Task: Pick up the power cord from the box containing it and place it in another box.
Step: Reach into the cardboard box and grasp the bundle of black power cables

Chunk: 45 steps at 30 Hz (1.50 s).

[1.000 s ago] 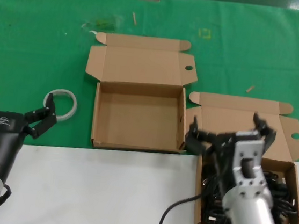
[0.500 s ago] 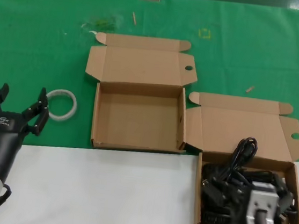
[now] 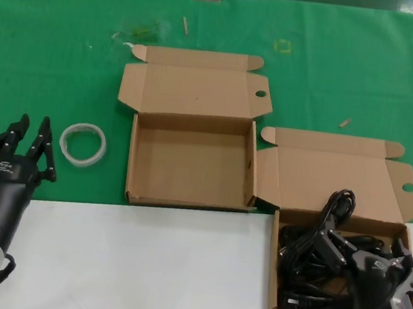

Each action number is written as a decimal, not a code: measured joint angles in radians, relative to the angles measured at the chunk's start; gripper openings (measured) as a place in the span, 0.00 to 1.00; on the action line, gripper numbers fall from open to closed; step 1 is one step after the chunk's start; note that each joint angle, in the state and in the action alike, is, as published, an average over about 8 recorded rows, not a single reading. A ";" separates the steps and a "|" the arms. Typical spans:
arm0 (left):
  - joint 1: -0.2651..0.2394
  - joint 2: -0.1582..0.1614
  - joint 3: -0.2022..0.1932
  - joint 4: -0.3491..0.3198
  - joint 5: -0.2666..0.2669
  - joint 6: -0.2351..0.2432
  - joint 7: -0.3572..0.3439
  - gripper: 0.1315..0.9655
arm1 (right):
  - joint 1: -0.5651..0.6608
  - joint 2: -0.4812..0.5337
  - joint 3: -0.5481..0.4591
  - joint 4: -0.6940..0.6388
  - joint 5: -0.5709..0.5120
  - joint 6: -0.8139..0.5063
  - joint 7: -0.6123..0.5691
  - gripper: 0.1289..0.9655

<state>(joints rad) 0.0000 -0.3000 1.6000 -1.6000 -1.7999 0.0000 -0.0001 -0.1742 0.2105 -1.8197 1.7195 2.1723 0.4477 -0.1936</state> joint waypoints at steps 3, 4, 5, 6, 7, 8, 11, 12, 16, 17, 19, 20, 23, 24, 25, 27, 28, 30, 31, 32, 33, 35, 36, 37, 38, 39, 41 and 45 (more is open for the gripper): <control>0.000 0.000 0.000 0.000 0.000 0.000 0.000 0.17 | 0.016 0.010 0.009 -0.016 0.018 -0.028 0.027 0.84; 0.000 0.000 0.000 0.000 0.000 0.000 0.000 0.15 | 0.021 0.013 0.012 -0.024 0.023 -0.037 0.036 0.83; 0.000 0.000 0.000 0.000 0.000 0.000 0.000 0.14 | 0.026 0.014 0.014 -0.034 0.027 -0.045 0.045 0.81; 0.000 0.000 0.000 0.000 0.000 0.000 0.000 0.12 | 0.032 0.015 0.016 -0.045 0.032 -0.053 0.054 0.79; 0.000 0.000 0.000 0.000 0.000 0.000 0.000 0.11 | 0.037 0.015 0.017 -0.056 0.036 -0.061 0.062 0.77; 0.000 0.000 0.000 0.000 0.000 0.000 0.000 0.09 | 0.042 0.015 0.018 -0.068 0.039 -0.067 0.070 0.77; 0.000 0.000 0.000 0.000 0.000 0.000 0.000 0.06 | 0.058 0.010 0.021 -0.108 0.048 -0.087 0.093 0.77; 0.000 0.000 0.000 0.000 0.000 0.000 0.000 0.06 | 0.062 0.007 0.022 -0.121 0.049 -0.094 0.101 0.74; 0.000 0.000 0.000 0.000 0.000 0.000 0.000 0.05 | 0.080 -0.009 0.029 -0.163 0.043 -0.125 0.133 0.62; 0.000 0.000 0.000 0.000 0.000 0.000 0.000 0.04 | 0.084 -0.013 0.030 -0.171 0.040 -0.132 0.140 0.60; 0.000 0.000 0.000 0.000 0.000 0.000 0.000 0.03 | 0.093 -0.021 0.033 -0.184 0.033 -0.147 0.154 0.54; 0.000 0.000 0.000 0.000 0.000 0.000 0.000 0.02 | 0.097 -0.025 0.033 -0.189 0.029 -0.154 0.160 0.54; 0.000 0.000 0.000 0.000 0.000 0.000 0.000 0.01 | 0.110 -0.036 0.032 -0.200 0.020 -0.172 0.175 0.44; 0.000 0.000 0.000 0.000 0.000 0.000 0.000 0.01 | 0.114 -0.039 0.030 -0.203 0.018 -0.177 0.180 0.41; 0.000 0.000 0.000 0.000 0.000 0.000 0.000 0.01 | 0.118 -0.043 0.029 -0.206 0.016 -0.182 0.184 0.38; 0.000 0.000 0.000 0.000 0.000 0.000 0.000 0.01 | 0.126 -0.050 0.026 -0.211 0.014 -0.190 0.194 0.32; 0.000 0.000 0.000 0.000 0.000 0.000 0.000 0.01 | 0.128 -0.053 0.024 -0.214 0.014 -0.193 0.199 0.29; 0.000 0.000 0.000 0.000 0.000 0.000 0.000 0.01 | 0.132 -0.060 0.023 -0.218 0.014 -0.199 0.210 0.27; 0.000 0.000 0.000 0.000 0.000 0.000 0.000 0.01 | 0.133 -0.063 0.024 -0.220 0.013 -0.203 0.216 0.25; 0.000 0.000 0.000 0.000 0.000 0.000 0.000 0.01 | 0.134 -0.067 0.025 -0.221 0.013 -0.206 0.222 0.23; 0.000 0.000 0.000 0.000 0.000 0.000 0.000 0.01 | 0.133 -0.071 0.027 -0.222 0.012 -0.209 0.228 0.21; 0.000 0.000 0.000 0.000 0.000 0.000 0.000 0.01 | 0.132 -0.078 0.032 -0.222 0.009 -0.214 0.240 0.16; 0.000 0.000 0.000 0.000 0.000 0.000 0.000 0.01 | 0.130 -0.082 0.035 -0.221 0.007 -0.216 0.245 0.14; 0.000 0.000 0.000 0.000 0.000 0.000 0.000 0.01 | 0.128 -0.085 0.038 -0.219 0.004 -0.218 0.249 0.12; 0.000 0.000 0.000 0.000 0.000 0.000 0.000 0.01 | 0.126 -0.087 0.041 -0.216 0.001 -0.219 0.253 0.12; 0.000 0.000 0.000 0.000 0.000 0.000 0.000 0.01 | 0.124 -0.089 0.044 -0.213 -0.002 -0.219 0.256 0.11; 0.000 0.000 0.000 0.000 0.000 0.000 0.000 0.01 | 0.120 -0.091 0.047 -0.205 -0.007 -0.219 0.261 0.10; 0.000 0.000 0.000 0.000 0.000 0.000 0.000 0.01 | 0.115 -0.089 0.046 -0.185 -0.012 -0.214 0.265 0.07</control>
<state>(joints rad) 0.0000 -0.3000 1.6000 -1.6000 -1.7998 0.0000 -0.0002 -0.0596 0.1214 -1.7737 1.5342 2.1599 0.2338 0.0711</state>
